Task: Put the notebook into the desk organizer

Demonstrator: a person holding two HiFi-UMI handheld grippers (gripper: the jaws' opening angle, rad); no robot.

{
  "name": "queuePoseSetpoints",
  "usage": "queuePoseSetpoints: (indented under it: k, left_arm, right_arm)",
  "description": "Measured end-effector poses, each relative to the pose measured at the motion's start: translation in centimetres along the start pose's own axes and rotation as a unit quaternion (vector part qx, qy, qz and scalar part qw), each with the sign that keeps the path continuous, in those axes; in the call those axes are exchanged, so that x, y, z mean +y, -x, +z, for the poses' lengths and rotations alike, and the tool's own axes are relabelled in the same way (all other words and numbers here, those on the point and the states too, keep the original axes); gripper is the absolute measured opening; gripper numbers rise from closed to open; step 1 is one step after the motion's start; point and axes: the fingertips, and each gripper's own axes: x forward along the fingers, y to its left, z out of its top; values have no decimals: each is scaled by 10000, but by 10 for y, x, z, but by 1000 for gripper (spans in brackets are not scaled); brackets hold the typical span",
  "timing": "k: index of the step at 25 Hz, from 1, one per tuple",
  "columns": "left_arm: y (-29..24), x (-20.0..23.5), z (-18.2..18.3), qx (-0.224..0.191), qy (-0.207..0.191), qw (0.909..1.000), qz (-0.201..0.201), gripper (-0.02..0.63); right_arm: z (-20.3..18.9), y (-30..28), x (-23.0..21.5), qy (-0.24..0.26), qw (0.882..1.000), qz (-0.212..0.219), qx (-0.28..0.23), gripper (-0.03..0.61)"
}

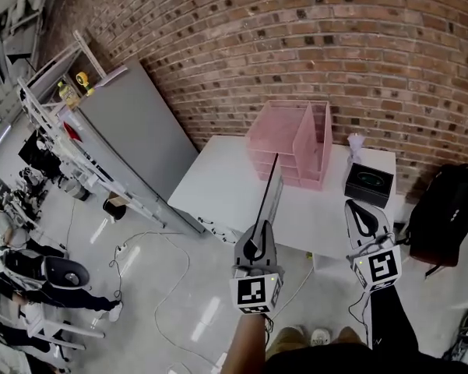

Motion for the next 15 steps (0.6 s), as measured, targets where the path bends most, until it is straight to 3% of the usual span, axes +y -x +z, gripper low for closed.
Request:
queuePoseSetpoints:
  k: [9, 15]
  left_arm:
    - [-31, 31, -13, -1, 118, 9999, 74, 20]
    - [-75, 55, -27, 23, 295, 9995, -122, 20]
  right_arm:
    - [-13, -44, 5, 37, 9999, 74, 61, 20]
    - [-24, -90, -8, 83, 9998, -183, 91, 20]
